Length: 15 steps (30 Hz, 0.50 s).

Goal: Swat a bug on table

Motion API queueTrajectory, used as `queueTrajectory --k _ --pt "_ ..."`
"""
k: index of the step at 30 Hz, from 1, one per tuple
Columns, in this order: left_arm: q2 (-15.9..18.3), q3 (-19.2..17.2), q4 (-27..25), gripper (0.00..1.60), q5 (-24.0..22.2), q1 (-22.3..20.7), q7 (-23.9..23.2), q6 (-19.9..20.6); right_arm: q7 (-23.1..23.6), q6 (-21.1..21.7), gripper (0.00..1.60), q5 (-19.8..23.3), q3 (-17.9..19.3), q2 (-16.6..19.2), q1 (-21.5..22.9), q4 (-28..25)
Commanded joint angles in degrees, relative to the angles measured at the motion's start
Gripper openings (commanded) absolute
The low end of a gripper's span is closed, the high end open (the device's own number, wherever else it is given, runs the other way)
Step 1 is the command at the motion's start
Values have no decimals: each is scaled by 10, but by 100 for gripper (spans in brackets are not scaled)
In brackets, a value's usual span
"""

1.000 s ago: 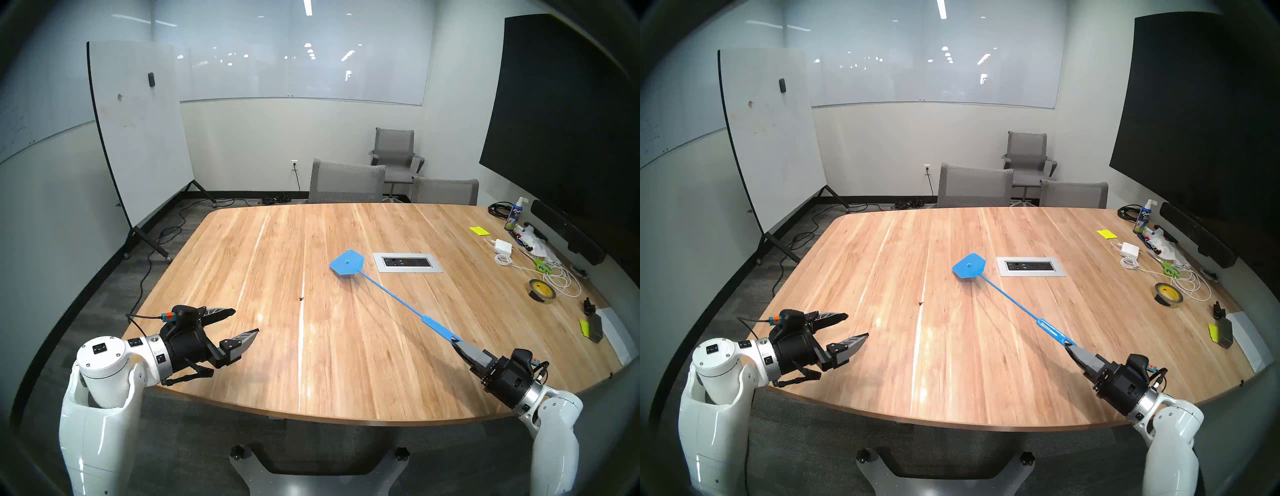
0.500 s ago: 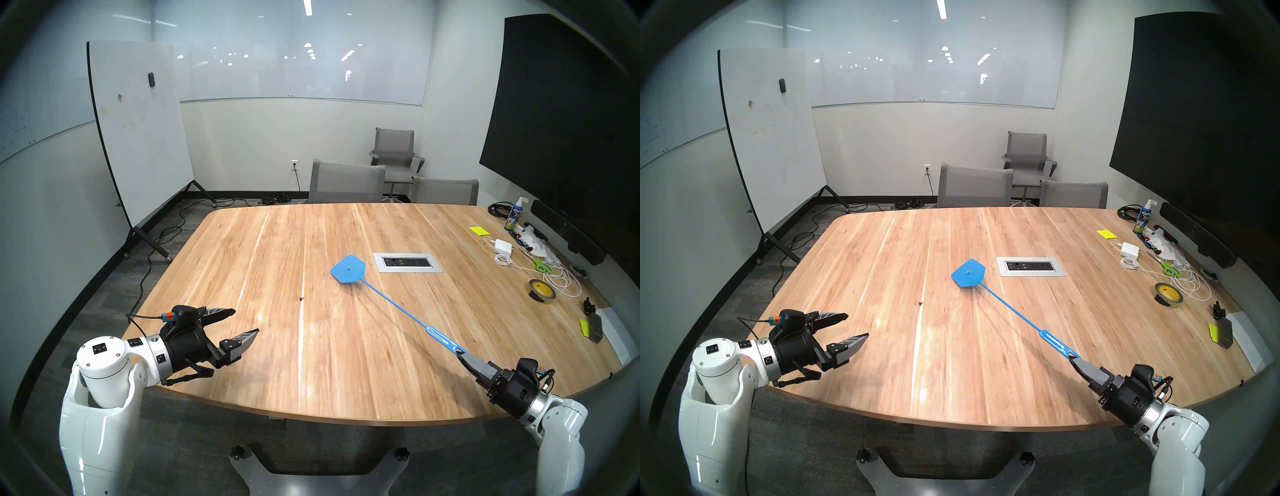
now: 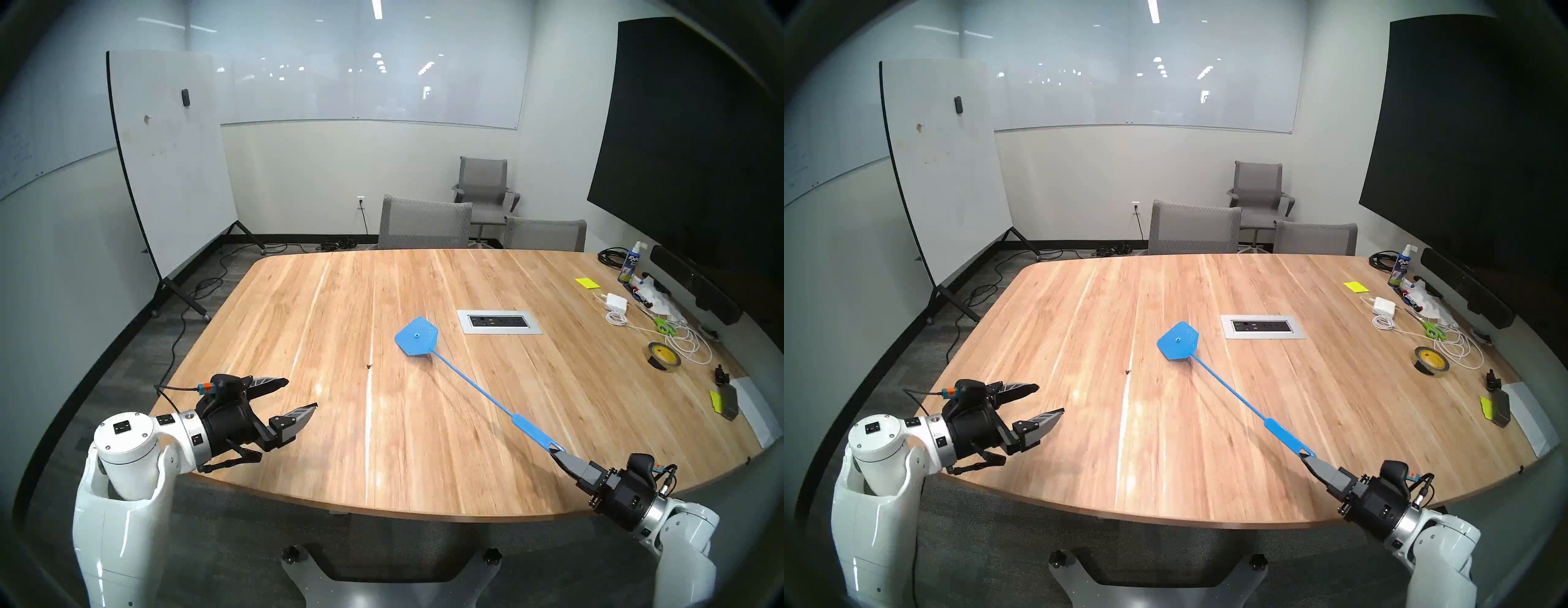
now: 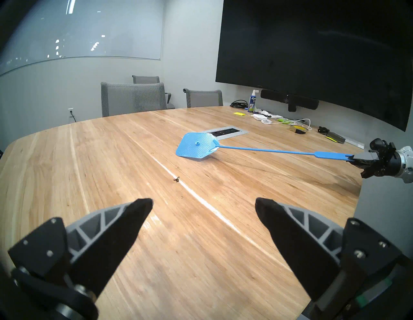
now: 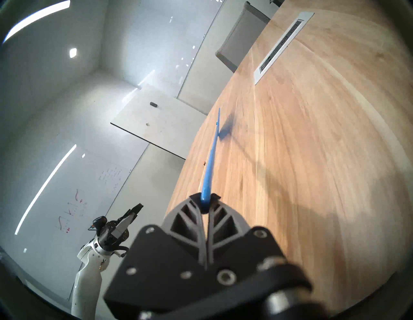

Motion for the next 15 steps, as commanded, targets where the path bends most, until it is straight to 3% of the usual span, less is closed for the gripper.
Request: queueTrajectory --k 1,12,15 --pt "1 0 -9 160 0 -1 -1 1 36 -12 0 4 6 10 -22 0" --pt "0 0 -9 160 0 -1 -2 1 50 32 0 32 35 36 13 56" --pt "0 0 -9 160 0 -1 -2 1 36 70 0 49 39 51 29 80"
